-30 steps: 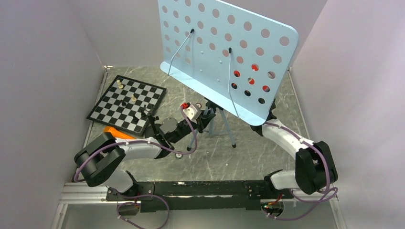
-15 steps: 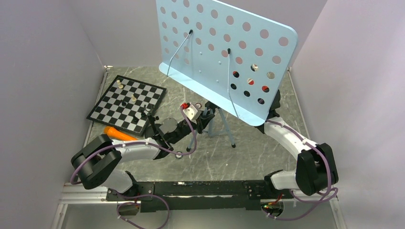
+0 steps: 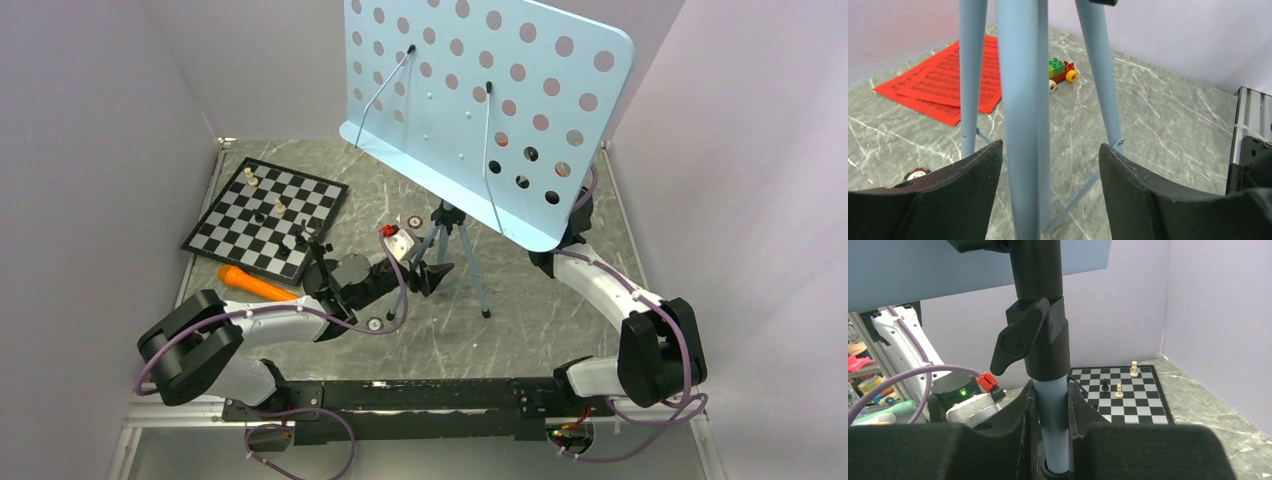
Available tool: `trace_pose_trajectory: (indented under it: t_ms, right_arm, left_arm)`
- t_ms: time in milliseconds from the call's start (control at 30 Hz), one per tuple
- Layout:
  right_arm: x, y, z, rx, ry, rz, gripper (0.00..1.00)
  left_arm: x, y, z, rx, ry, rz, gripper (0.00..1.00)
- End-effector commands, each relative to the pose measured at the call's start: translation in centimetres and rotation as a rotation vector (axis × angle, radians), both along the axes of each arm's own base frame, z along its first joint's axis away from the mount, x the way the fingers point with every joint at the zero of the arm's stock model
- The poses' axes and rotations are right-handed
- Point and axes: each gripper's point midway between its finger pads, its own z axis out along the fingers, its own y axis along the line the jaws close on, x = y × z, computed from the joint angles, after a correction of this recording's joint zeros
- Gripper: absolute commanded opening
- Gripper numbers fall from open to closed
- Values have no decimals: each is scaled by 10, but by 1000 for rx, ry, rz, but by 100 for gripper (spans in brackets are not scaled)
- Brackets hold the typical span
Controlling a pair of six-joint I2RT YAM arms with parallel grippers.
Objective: Pack up the instrument practice props
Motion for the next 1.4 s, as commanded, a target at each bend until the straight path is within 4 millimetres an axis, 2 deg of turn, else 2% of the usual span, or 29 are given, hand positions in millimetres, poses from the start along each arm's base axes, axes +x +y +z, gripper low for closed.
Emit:
trace_pose_trajectory:
  t_ms: [0, 200, 333, 400, 600, 800, 1033, 1067, 1167, 1200, 1233, 1367]
  right_arm:
    - [-2, 2, -19, 29, 196, 43, 0]
    - [-7, 4, -41, 46, 260, 103, 0]
    - [-10, 4, -51, 51, 300, 138, 0]
    - [-10, 4, -58, 42, 314, 136, 0]
    - [-14, 1, -73, 31, 346, 121, 0]
    - [-19, -6, -93, 20, 386, 91, 0]
    - [-24, -10, -115, 7, 438, 85, 0]
    - [-25, -11, -116, 9, 442, 88, 0]
    - [-24, -11, -109, 29, 435, 96, 0]
    - [-24, -11, -104, 36, 427, 98, 0]
    - [-22, -11, -99, 41, 417, 98, 0]
    - [-16, -9, -73, 71, 393, 106, 0]
  left_arm:
    - [-7, 2, 4, -12, -12, -20, 75]
    - [-7, -6, -15, 2, 28, -43, 69]
    - [-8, -13, -22, 1, 50, -71, 60]
    - [-8, -14, -25, -1, 61, -71, 59]
    - [4, -10, -13, -39, 35, -2, 64]
    - [8, -24, -4, -64, 14, -37, 47]
    - [8, -41, -10, -65, 27, -79, 43]
    - [8, -43, -11, -61, 26, -83, 38]
    - [7, -43, -7, -62, 3, -74, 8]
    - [7, -42, -5, -59, -7, -69, 3]
    - [7, -40, -1, -59, -17, -63, 0]
    - [6, -27, 21, -66, -69, -29, 0]
